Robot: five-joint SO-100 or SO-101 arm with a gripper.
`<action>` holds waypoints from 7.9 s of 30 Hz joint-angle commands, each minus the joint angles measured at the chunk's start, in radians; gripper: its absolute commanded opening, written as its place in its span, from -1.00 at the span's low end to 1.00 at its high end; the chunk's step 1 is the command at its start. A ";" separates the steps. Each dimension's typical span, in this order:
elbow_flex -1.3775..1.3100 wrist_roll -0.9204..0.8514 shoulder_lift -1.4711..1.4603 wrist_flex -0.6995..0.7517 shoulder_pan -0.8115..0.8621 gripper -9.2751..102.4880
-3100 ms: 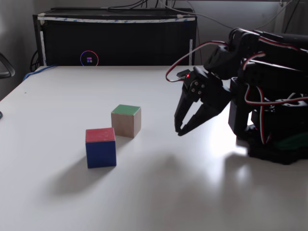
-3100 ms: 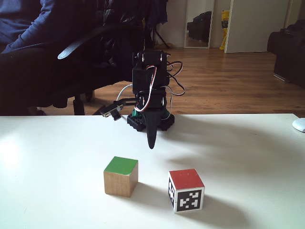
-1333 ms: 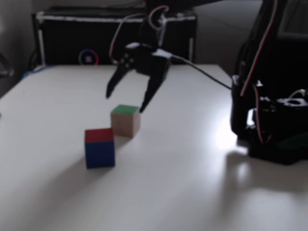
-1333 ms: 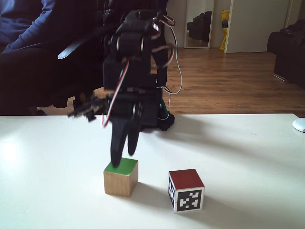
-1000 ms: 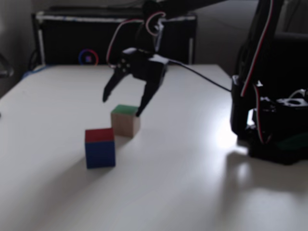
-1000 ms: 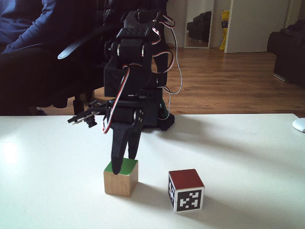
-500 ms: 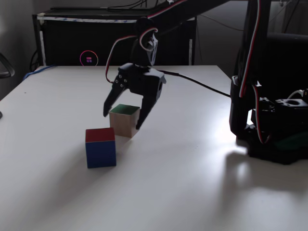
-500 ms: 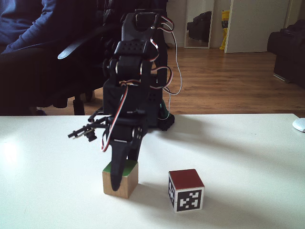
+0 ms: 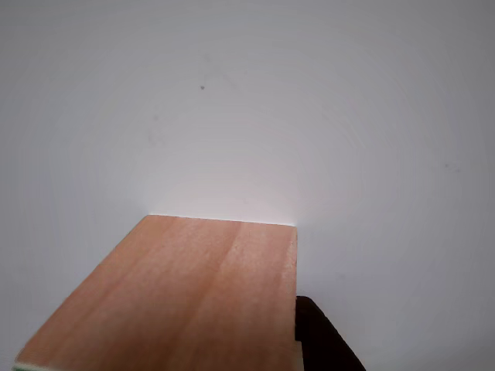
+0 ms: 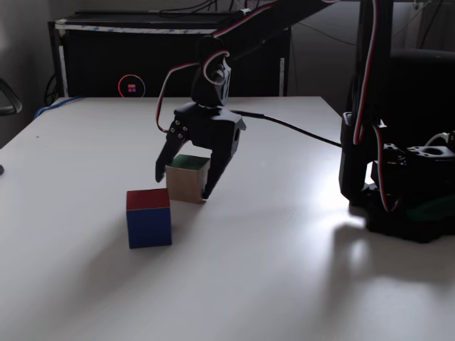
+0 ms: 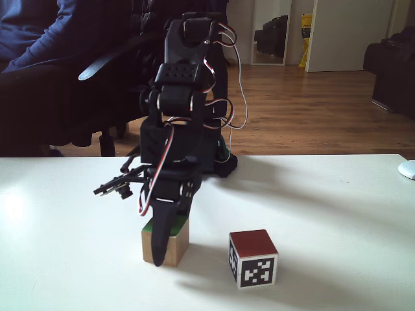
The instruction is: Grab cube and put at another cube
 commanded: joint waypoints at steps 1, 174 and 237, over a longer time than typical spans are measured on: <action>-0.037 0.005 0.000 -0.009 0.002 -0.17; -0.449 0.282 0.295 0.525 -0.400 -0.05; 1.006 -0.249 1.784 0.301 -0.124 -0.82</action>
